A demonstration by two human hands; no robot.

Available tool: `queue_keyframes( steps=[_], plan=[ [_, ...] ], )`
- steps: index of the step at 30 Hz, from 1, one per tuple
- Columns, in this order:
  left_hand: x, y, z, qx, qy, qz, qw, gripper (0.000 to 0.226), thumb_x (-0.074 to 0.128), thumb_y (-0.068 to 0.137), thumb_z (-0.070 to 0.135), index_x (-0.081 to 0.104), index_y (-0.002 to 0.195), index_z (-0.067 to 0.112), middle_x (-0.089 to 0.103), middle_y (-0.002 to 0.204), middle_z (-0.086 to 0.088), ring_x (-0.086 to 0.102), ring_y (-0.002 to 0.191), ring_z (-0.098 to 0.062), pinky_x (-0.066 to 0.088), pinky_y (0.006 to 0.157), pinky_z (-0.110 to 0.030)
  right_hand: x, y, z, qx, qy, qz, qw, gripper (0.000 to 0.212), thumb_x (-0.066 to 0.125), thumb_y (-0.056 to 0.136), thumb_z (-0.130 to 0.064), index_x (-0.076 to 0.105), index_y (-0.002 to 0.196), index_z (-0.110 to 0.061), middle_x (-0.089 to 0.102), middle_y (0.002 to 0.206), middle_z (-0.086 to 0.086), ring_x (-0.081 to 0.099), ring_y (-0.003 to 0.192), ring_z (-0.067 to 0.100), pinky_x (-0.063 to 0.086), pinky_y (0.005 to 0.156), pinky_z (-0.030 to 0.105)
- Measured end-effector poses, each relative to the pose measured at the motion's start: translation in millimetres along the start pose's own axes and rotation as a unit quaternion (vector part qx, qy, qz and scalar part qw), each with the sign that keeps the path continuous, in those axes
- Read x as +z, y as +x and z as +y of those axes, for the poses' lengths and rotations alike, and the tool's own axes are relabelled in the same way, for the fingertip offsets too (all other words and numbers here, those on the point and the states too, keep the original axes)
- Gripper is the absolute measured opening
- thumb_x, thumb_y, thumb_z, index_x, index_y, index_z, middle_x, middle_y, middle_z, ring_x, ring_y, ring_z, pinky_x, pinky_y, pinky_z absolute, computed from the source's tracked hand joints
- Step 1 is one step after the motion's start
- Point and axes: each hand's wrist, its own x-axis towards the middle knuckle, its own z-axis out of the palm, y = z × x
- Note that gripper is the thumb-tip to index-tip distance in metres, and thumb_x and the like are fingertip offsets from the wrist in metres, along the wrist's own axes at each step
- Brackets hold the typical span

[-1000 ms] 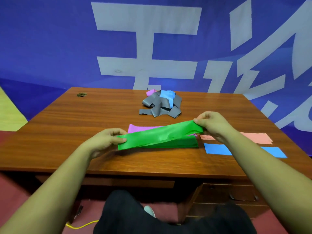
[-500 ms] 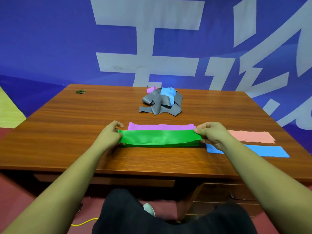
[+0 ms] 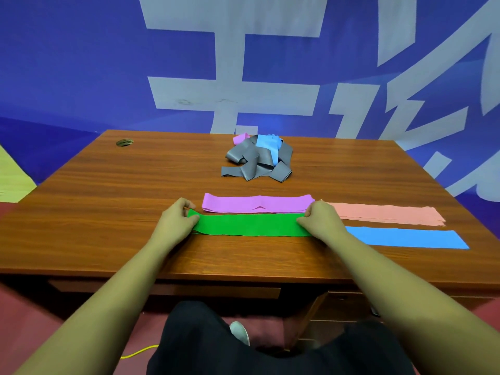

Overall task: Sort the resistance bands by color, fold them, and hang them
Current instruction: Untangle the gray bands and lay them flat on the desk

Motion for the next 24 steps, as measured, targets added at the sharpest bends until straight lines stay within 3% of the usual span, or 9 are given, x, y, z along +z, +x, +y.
queue_keyframes(
  steps=[1,2,4,8,13,16,24],
  plan=[
    [1.0,-0.7,-0.5,0.000,-0.004,0.000,1.000,0.013,0.063,0.089,0.014,0.058,0.099,0.019,0.058,0.080,-0.001,0.051,0.070,-0.011,0.039,0.059,-0.027,2.2,0.4,0.5,0.007,-0.007,0.005,1.000,0.036,0.063,0.080,-0.012,0.038,0.053,-0.012,0.040,0.052,0.006,0.047,0.054,0.026,0.051,0.070,0.035],
    [1.8,-1.7,-1.7,0.000,-0.008,0.001,1.000,0.013,0.063,0.089,0.013,0.058,0.099,0.018,0.059,0.082,-0.001,0.052,0.071,-0.011,0.039,0.060,-0.025,3.9,1.0,1.3,0.013,-0.009,0.012,1.000,0.037,0.062,0.080,-0.010,0.036,0.053,-0.012,0.039,0.053,0.006,0.045,0.054,0.026,0.049,0.062,0.032],
    [4.0,-3.2,-4.3,0.000,-0.018,0.003,1.000,0.012,0.063,0.087,0.011,0.059,0.098,0.016,0.060,0.084,-0.002,0.053,0.074,-0.013,0.040,0.062,-0.023,6.3,1.6,3.0,0.032,-0.010,0.022,0.999,0.034,0.059,0.081,-0.007,0.036,0.056,-0.012,0.042,0.061,0.007,0.047,0.060,0.028,0.030,0.045,0.028],
    [6.4,-3.3,-6.7,0.001,-0.029,0.007,1.000,0.012,0.064,0.087,0.011,0.058,0.096,0.017,0.060,0.084,0.001,0.055,0.076,-0.012,0.041,0.063,-0.022,9.4,5.3,9.5,0.058,-0.011,0.051,0.997,0.035,0.057,0.086,-0.009,0.034,0.061,-0.015,0.048,0.078,0.012,0.048,0.070,0.030,0.021,0.045,0.026],
    [9.5,-4.7,-8.9,0.009,-0.049,0.020,0.999,0.013,0.065,0.087,0.012,0.058,0.098,0.014,0.059,0.081,0.002,0.053,0.069,-0.010,0.041,0.061,-0.020,11.5,9.0,16.4,0.061,-0.006,0.059,0.996,0.021,0.057,0.086,-0.005,0.049,0.067,-0.008,0.054,0.077,0.013,0.053,0.073,0.031,0.033,0.052,0.027],
    [10.9,-8.6,-9.4,0.015,-0.065,0.035,0.997,0.013,0.065,0.087,0.012,0.058,0.097,0.014,0.059,0.082,0.001,0.052,0.066,-0.011,0.041,0.061,-0.021,11.8,8.7,19.3,0.024,0.019,0.093,0.995,0.016,0.052,0.088,-0.006,0.060,0.075,-0.005,0.063,0.082,0.015,0.059,0.081,0.032,0.046,0.063,0.035],
    [10.0,-14.2,-9.2,0.031,-0.122,0.079,0.989,0.013,0.064,0.088,0.013,0.061,0.100,0.017,0.061,0.080,0.001,0.055,0.070,-0.013,0.042,0.065,-0.024,-7.7,9.9,18.0,-0.013,0.189,0.095,0.977,0.007,0.052,0.092,-0.011,0.058,0.088,-0.012,0.054,0.072,-0.001,0.050,0.066,0.019,0.036,0.053,0.028]
  ],
)
